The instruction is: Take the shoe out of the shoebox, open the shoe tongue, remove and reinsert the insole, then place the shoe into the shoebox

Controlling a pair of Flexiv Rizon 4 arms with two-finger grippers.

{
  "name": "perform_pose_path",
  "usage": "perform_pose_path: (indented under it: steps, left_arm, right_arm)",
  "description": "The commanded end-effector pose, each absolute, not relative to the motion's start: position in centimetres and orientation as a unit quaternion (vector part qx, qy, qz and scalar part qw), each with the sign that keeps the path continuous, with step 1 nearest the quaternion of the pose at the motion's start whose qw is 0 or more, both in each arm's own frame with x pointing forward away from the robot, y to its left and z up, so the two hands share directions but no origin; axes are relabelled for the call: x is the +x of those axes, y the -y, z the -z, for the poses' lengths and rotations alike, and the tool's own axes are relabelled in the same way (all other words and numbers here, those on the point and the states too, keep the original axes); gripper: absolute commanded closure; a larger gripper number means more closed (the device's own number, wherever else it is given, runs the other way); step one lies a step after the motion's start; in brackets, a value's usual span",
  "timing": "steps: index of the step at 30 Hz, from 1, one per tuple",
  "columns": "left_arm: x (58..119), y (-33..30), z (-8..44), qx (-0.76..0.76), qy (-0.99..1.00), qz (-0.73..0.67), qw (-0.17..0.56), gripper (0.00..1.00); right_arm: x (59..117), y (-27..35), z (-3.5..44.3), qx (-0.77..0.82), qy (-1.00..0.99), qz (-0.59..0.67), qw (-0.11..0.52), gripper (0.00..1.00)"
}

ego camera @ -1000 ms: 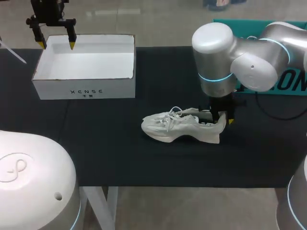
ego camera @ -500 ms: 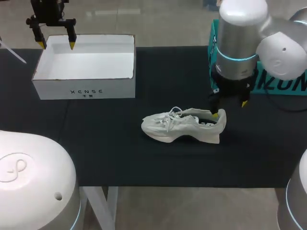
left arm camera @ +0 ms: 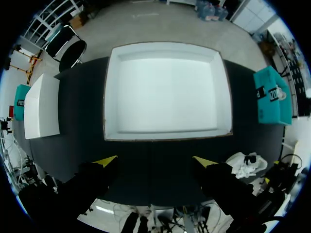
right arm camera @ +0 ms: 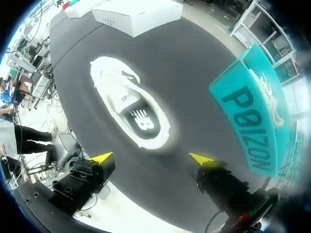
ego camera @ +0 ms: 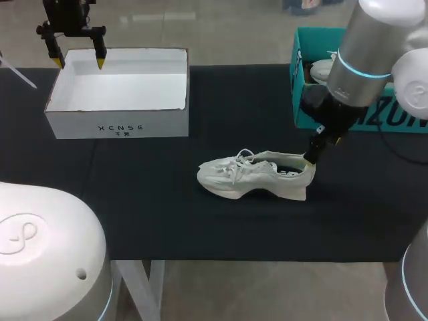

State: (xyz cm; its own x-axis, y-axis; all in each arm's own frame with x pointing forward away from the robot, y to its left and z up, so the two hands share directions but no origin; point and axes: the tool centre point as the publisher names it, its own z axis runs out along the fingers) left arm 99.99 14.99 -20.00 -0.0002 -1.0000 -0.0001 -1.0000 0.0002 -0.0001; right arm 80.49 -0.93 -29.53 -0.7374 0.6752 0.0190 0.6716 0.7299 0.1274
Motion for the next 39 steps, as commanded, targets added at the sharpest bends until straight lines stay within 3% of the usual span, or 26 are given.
perform_pose_path:
  steps: [1, 2, 7, 12, 17, 19, 31, 39]
  left_arm:
    - [100.0, -15.0, 20.0, -0.707, -0.707, 0.000, 0.000, 0.00]
    - [100.0, -15.0, 20.0, -0.707, -0.707, 0.000, 0.000, 0.00]
    - [100.0, -15.0, 20.0, -0.707, -0.707, 0.000, 0.000, 0.00]
    - [100.0, -15.0, 20.0, -0.707, -0.707, 0.000, 0.000, 0.00]
    - [100.0, -15.0, 20.0, -0.707, -0.707, 0.000, 0.000, 0.00]
    - [100.0, -15.0, 20.0, -0.707, -0.707, 0.000, 0.000, 0.00]
    - [100.0, -15.0, 20.0, -0.707, -0.707, 0.000, 0.000, 0.00]
    - [100.0, -15.0, 20.0, -0.707, -0.707, 0.000, 0.000, 0.00]
  right_arm:
    - [80.5, 1.5, 29.7, 0.360, -0.930, -0.080, -0.003, 0.00]
    - [80.5, 1.5, 29.7, 0.360, -0.930, -0.080, -0.003, 0.00]
    - [80.6, 1.9, 29.9, 0.170, -0.965, -0.137, 0.146, 0.00]
    - [81.4, 3.3, 30.1, 0.040, -0.948, -0.253, 0.189, 0.00]
    - [82.2, 4.1, 29.1, -0.035, -0.926, -0.328, 0.183, 0.00]
    - [82.4, 4.2, 28.9, -0.062, -0.948, -0.278, 0.141, 0.00]
    - [82.4, 4.2, 28.9, -0.062, -0.948, -0.278, 0.141, 0.00]
    - [83.0, 3.9, 33.0, 0.047, -0.905, -0.406, 0.120, 0.00]
